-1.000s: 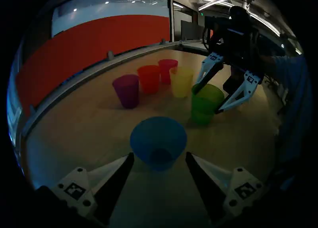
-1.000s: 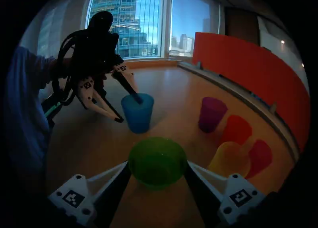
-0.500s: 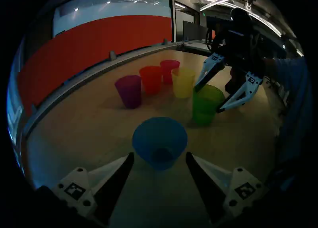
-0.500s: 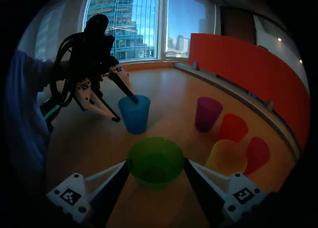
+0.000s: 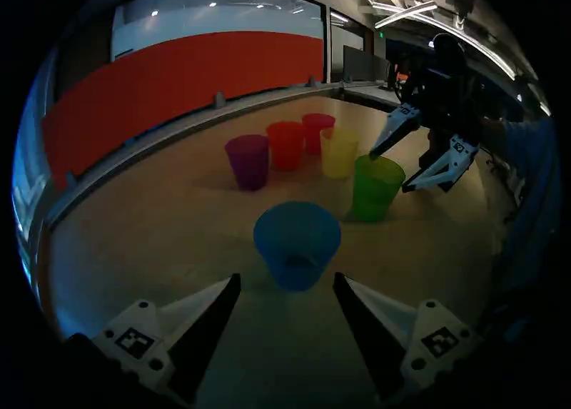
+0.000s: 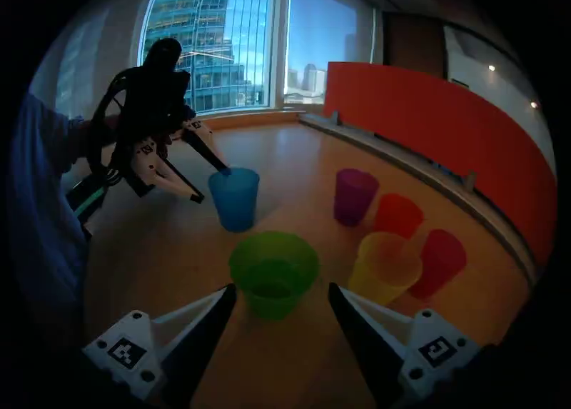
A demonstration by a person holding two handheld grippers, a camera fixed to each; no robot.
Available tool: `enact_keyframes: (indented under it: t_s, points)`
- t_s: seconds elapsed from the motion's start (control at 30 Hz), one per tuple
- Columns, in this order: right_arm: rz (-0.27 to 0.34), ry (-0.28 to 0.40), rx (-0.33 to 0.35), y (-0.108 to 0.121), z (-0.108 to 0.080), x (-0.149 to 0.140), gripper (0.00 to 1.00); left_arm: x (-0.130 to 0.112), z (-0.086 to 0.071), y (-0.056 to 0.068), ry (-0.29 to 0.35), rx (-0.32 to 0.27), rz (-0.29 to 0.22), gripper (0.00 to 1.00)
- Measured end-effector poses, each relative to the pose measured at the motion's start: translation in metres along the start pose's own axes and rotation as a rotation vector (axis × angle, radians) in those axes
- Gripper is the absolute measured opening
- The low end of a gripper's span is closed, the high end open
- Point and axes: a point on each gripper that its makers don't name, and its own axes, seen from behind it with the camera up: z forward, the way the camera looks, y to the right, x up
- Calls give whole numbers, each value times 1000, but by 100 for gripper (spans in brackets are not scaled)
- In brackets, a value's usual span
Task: Pour water
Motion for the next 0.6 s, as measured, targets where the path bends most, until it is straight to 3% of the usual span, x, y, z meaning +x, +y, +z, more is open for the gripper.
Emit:
enact_keyframes:
  t_s: [0.47, 0.6]
  points:
    - [44, 38, -95, 16, -35, -3, 100, -2, -22, -13, 40, 70, -57, 97]
    - [78, 71, -135, 24, -44, 3, 100, 0, -29, -22, 64, 106, -98, 97]
